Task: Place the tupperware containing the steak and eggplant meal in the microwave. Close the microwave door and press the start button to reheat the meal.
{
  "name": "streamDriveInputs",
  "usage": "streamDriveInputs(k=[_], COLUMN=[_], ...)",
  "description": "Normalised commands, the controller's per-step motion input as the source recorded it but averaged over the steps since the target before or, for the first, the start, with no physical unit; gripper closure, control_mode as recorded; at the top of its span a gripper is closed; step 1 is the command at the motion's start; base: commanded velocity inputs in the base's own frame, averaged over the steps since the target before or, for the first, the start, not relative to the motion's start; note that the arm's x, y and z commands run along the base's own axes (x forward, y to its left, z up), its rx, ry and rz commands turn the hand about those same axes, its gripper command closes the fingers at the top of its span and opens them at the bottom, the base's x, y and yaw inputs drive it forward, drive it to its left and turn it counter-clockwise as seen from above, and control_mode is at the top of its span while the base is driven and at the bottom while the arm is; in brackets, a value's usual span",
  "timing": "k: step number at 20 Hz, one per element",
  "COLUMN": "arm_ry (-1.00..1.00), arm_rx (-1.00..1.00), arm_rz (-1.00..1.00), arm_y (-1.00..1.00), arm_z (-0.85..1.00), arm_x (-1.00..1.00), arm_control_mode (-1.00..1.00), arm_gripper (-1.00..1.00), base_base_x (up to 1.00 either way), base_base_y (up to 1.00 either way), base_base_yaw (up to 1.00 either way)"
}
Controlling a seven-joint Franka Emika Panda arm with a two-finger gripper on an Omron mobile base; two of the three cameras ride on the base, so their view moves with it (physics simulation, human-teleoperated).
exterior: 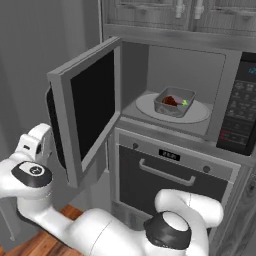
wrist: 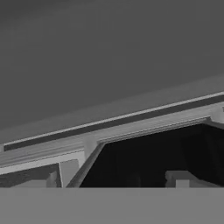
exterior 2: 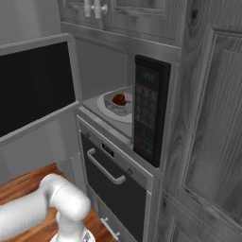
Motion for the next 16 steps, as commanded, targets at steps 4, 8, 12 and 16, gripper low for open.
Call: streamDriveInputs(k=[4, 8, 12, 16], arm_ry=[-0.15, -0.09, 0.02, 0.04], arm_rx=[0.05, 0.09, 0.19, 0.20], arm_rz=[-0.14, -0.12, -0.09, -0.03], arm_y=[-1.00, -1.00, -1.00, -1.00], arm_z=[0.36, 0.49, 0.47, 0.46], arm_x=[-0.98, -0.80, -0.15, 0.01], arm_control_mode=[-1.00, -1.00, -1.00, -1.00], arm_gripper=[-1.00, -1.00, -1.00, -1.00], base_base_x=[0.00, 0.00, 0.00, 0.00], base_base_y=[0.00, 0.00, 0.00, 0.00], base_base_yaw=[0.00, 0.00, 0.00, 0.00])
